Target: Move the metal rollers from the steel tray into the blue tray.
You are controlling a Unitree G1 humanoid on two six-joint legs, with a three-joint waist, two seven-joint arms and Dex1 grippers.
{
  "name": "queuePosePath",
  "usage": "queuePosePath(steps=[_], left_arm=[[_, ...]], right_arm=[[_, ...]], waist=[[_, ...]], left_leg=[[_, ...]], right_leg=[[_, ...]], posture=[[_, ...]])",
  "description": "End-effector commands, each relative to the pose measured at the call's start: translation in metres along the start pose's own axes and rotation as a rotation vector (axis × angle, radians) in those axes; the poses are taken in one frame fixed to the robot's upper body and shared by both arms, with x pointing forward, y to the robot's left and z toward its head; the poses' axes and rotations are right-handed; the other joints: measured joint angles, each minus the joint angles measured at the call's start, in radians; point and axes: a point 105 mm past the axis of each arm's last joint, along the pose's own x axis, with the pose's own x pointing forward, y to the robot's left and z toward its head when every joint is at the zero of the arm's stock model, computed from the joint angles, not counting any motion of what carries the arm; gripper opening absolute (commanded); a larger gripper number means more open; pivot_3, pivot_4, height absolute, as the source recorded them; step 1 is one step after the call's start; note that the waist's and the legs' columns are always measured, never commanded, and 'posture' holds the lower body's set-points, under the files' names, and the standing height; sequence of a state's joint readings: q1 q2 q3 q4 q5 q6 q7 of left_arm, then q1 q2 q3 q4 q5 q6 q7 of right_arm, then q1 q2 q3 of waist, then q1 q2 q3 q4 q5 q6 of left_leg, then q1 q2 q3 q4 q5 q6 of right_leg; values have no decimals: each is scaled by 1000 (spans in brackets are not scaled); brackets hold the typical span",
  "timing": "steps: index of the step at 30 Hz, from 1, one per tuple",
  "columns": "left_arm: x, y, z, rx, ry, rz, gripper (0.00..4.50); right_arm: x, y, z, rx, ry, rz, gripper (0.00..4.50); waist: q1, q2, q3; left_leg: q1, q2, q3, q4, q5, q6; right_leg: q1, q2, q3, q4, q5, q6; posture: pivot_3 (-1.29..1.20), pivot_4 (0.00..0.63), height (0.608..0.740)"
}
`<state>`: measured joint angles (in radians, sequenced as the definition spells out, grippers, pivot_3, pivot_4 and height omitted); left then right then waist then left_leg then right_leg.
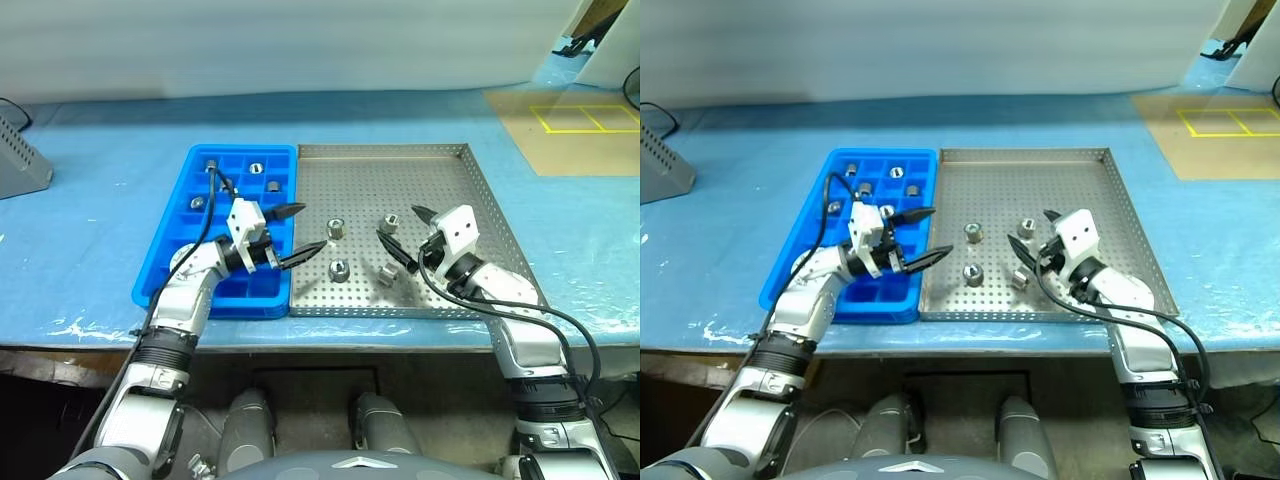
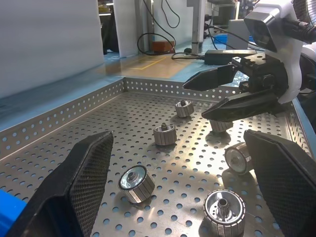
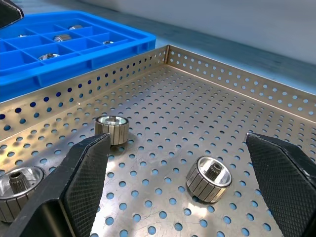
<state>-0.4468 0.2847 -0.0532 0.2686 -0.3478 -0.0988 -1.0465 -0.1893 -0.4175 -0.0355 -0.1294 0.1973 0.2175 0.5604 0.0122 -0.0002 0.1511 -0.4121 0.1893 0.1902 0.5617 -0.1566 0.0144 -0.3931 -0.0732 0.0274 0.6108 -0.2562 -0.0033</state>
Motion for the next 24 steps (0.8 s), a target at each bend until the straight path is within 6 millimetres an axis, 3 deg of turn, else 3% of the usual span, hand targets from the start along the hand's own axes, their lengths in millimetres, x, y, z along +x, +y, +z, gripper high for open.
queuePosePath(steps=[1,12,15,16,20,24], left_arm=[[1,0,11,30,-26,-10,4452],[2,0,12,31,-30,-17,4452],[11,16,12,59,-6,40,4452],[19,24,16,54,-21,65,4452],[89,34,52,105,-50,76,4452],[121,43,49,124,31,96,4452]], right_arm=[[-1,-2,11,-18,-48,-13,4500],[-3,-1,10,-15,-45,-30,4500],[-4,0,9,-13,-45,-39,4500],[-4,-1,9,-11,-45,-45,4500],[-5,-4,8,-8,-43,-59,4500],[-6,-4,8,-2,-48,-69,4500]], waist=[[0,0,0],[-2,0,0],[-2,0,0],[0,0,0],[5,-2,1],[-9,-2,1]], left_leg=[[0,0,0,0,0,0],[0,0,1,0,0,0],[0,0,3,0,0,0],[0,0,3,0,0,0],[-1,-1,5,3,1,1],[0,-1,4,6,0,3]], right_leg=[[0,0,0,0,0,0],[0,0,0,0,0,0],[0,0,0,0,0,0],[0,0,0,0,0,0],[1,-2,0,1,1,0],[2,-2,2,0,2,1]], posture=[[-256,150,740],[-284,150,740],[-295,150,740],[-295,150,740],[-305,150,740],[-326,150,740]])
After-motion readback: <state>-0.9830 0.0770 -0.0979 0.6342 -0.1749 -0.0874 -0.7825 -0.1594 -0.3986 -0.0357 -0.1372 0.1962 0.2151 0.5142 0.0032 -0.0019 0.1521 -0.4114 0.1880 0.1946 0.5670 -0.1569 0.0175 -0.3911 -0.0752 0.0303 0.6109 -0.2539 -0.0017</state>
